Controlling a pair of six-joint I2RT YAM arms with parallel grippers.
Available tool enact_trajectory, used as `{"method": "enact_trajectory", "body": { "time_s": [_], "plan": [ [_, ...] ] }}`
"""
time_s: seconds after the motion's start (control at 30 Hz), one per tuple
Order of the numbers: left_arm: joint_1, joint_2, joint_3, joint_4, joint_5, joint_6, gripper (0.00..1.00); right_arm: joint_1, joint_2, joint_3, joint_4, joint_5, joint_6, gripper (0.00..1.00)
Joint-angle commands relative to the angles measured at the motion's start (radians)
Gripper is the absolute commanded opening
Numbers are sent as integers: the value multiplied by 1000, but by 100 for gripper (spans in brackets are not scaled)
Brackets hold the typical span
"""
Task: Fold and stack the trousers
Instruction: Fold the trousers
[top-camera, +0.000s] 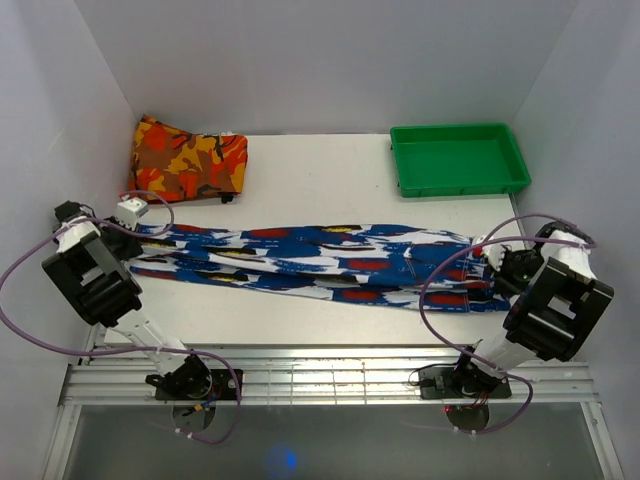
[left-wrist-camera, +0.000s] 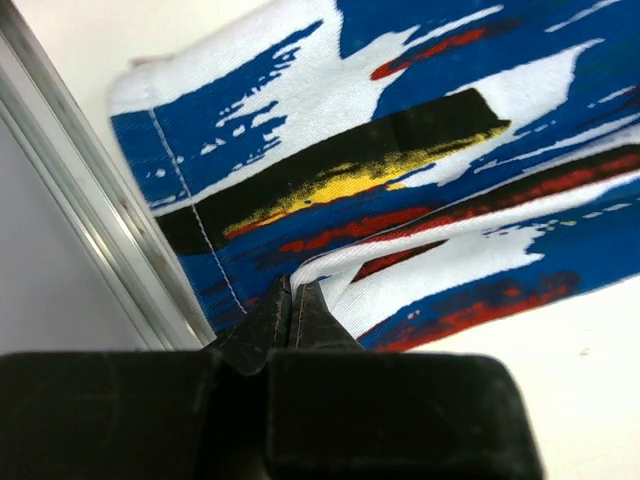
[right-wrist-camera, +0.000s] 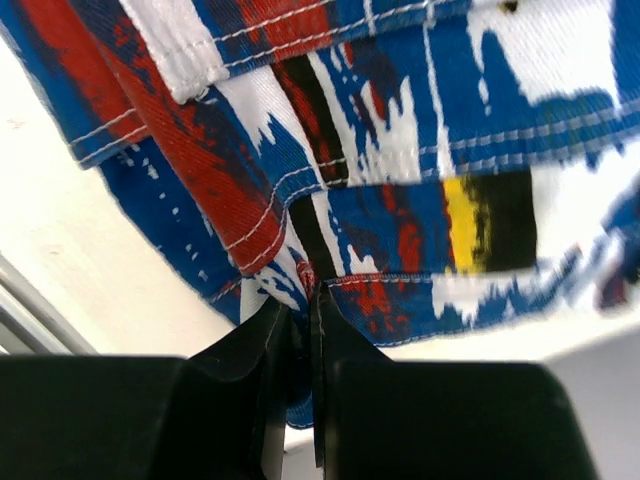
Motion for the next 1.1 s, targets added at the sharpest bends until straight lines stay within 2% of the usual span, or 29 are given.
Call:
{"method": "enact_trajectory", "body": {
  "time_s": [0.0, 0.1, 0.23, 0.33, 0.4, 0.43, 0.53, 0.67, 0.77, 0.83, 0.87, 0.9, 0.93, 0.97, 1.07],
  "plan": [
    [47, 6, -68, 186, -173, 89, 0, -30, -76, -121, 151, 177, -96, 8],
    [46, 31, -96, 232, -202, 80, 0, -29, -50, -194, 228, 213, -88, 8],
    [32, 81, -75, 238, -249, 34, 0, -29, 2, -202, 295, 252, -52, 8],
    [33, 66, -62, 205, -217, 25, 28, -27, 22, -166, 306, 241, -27, 8],
    [38, 8, -65, 169, -127, 28, 79, -24, 31, -123, 317, 230, -18, 8],
    [37, -14, -68, 154, -96, 33, 97, -18, 37, -103, 315, 226, -3, 8],
    [37, -72, -38, 36, 25, 46, 98, -7, 63, -12, 283, 207, 20, 8],
    [38, -80, 92, -198, 119, 66, 98, 0, 80, 68, 262, 195, 24, 8],
    [40, -107, 114, -260, 176, 69, 98, 6, 74, 108, 206, 181, 18, 10],
    [38, -147, 104, -262, 192, 53, 98, 9, 59, 108, 171, 167, 13, 24],
    [33, -153, 100, -282, 190, 53, 98, 11, 42, 105, 162, 167, 10, 36],
    [33, -158, 99, -298, 190, 60, 97, 11, 34, 105, 151, 163, 10, 59],
    [33, -158, 100, -312, 184, 74, 95, 11, 23, 106, 127, 160, 8, 70],
    [33, -153, 100, -341, 170, 77, 93, 11, 5, 115, 110, 154, 7, 86],
    [30, -127, 114, -400, 163, 62, 83, 11, -23, 173, 14, 111, 5, 88]
  ]
}}
